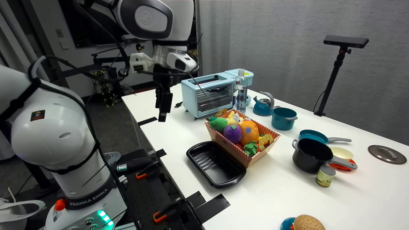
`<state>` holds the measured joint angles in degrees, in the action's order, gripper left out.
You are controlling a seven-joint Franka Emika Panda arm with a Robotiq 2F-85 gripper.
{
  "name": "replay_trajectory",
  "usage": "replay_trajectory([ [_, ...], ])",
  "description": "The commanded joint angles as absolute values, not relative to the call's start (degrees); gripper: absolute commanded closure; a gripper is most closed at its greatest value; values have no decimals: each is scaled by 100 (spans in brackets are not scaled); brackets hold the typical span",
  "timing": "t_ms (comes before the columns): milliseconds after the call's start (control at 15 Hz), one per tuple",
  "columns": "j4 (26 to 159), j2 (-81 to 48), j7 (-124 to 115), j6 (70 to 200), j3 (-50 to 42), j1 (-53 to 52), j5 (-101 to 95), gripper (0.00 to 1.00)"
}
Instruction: Remove the green plush toy from the box and put it on the green tray
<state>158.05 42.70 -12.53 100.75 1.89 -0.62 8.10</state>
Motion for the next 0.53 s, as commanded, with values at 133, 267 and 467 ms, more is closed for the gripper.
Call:
replay_trajectory([
  [133,15746,4018,-1266,10272,292,27,837,0],
  [267,15740,3892,-1277,10436,297,63,782,0],
  [467,15697,3602,-1294,10789,315,104,645,0],
])
